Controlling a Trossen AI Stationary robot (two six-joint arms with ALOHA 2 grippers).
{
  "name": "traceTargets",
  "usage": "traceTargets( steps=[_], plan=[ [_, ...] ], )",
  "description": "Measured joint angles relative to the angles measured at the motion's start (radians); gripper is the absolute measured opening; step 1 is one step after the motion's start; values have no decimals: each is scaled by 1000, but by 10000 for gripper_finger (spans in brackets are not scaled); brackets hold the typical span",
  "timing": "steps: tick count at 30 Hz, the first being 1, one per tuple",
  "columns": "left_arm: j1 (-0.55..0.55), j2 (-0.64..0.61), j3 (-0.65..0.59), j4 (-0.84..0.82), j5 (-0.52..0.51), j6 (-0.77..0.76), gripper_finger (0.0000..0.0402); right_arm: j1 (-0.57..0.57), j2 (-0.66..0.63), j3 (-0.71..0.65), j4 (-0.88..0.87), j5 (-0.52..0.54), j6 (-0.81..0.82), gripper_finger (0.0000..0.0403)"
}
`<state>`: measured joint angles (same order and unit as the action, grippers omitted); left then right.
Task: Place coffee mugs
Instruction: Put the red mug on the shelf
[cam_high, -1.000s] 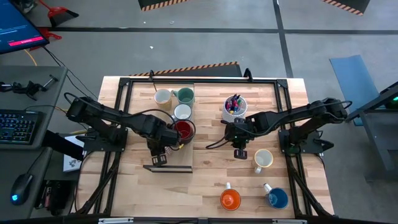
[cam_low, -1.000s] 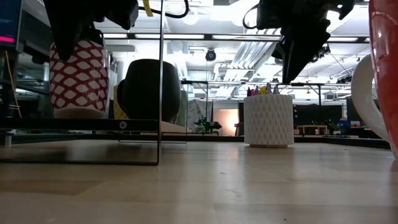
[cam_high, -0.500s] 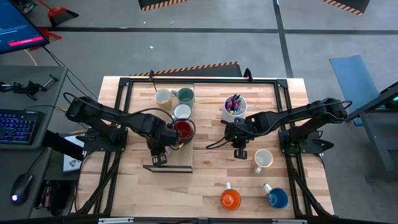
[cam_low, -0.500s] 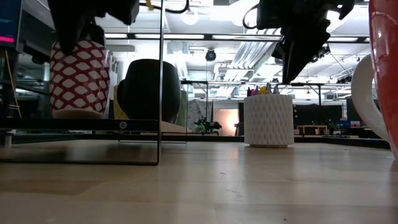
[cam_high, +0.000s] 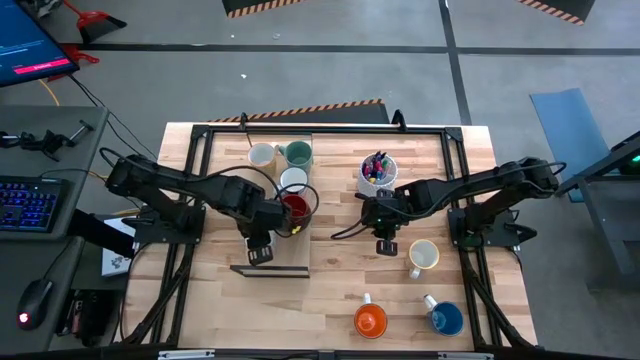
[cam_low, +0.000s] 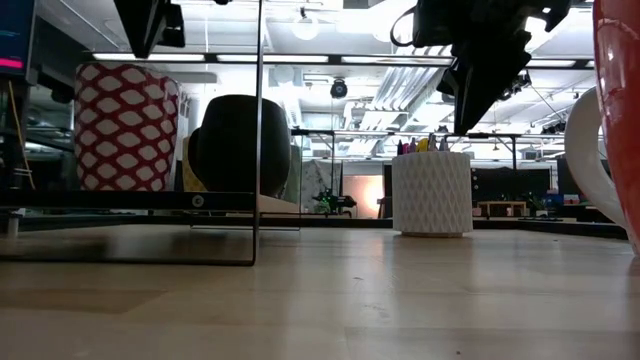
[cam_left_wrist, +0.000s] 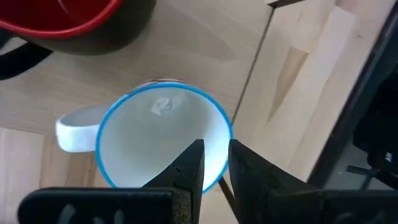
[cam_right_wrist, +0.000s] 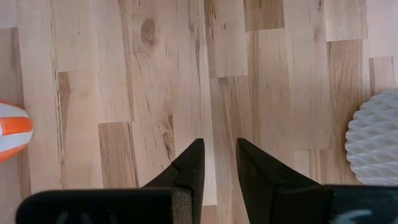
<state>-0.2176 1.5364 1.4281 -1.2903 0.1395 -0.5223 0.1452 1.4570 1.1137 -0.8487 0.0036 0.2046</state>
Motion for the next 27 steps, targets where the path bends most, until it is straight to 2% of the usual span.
traceTargets(
  steps=[12, 21, 27],
  plan=[
    [-67, 0, 1, 6, -1, -3, 63, 0, 0, 0, 0, 0, -4, 71],
    [-114, 6, 1, 9, -143, -10, 63, 0, 0, 0, 0, 0, -1, 71],
    [-115, 6, 1, 32, -129, -9, 62, 0, 0, 0, 0, 0, 1, 71]
  ],
)
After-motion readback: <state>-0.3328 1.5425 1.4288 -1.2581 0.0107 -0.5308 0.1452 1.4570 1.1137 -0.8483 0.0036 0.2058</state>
